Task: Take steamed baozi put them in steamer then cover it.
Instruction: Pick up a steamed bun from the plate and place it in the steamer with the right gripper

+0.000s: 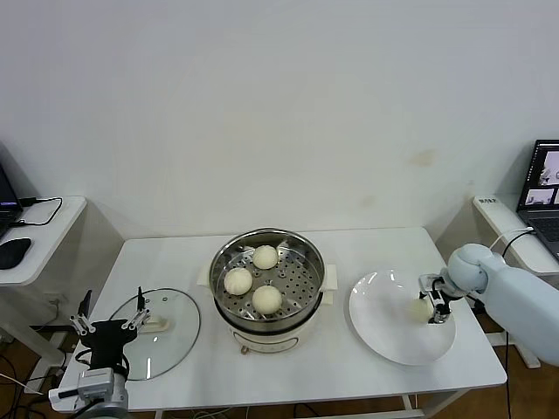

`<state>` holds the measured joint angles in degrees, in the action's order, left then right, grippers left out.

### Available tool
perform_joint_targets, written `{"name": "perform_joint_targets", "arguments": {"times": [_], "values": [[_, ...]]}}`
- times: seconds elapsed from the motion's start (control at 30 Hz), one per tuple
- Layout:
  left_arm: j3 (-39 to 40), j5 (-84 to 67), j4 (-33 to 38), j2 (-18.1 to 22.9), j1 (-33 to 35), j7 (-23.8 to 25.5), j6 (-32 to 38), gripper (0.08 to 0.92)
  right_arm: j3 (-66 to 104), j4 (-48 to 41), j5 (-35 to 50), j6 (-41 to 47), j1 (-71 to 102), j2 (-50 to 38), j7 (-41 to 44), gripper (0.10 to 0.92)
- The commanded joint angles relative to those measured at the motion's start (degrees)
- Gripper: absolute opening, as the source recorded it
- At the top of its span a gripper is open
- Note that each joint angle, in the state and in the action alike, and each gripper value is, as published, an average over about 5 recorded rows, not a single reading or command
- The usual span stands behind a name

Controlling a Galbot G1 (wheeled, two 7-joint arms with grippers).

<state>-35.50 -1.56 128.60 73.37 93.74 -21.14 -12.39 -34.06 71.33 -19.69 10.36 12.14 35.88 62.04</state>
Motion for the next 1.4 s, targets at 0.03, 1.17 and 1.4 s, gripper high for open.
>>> {"name": "perform_joint_targets", "arguments": {"times": [0.03, 1.17, 1.4], "values": [[-0.1, -0.1, 0.8, -0.1, 0.1, 0.0, -0.2, 0.823, -4.5, 5.6, 4.7, 1.7, -5.7, -3.5, 0.8, 0.638], [0.0, 0.6, 2.0, 1.0, 0.2, 0.0, -0.3, 0.823, -39.1, 18.3, 51.6, 28.9, -48.6, 24.5, -14.5, 0.657], [-0.1, 0.6, 2.1, 1.4, 0.1, 0.0, -0.3, 0.823, -39.6, 12.3, 48.4, 30.5, -42.0, 28.6, -15.6, 0.653]]}}
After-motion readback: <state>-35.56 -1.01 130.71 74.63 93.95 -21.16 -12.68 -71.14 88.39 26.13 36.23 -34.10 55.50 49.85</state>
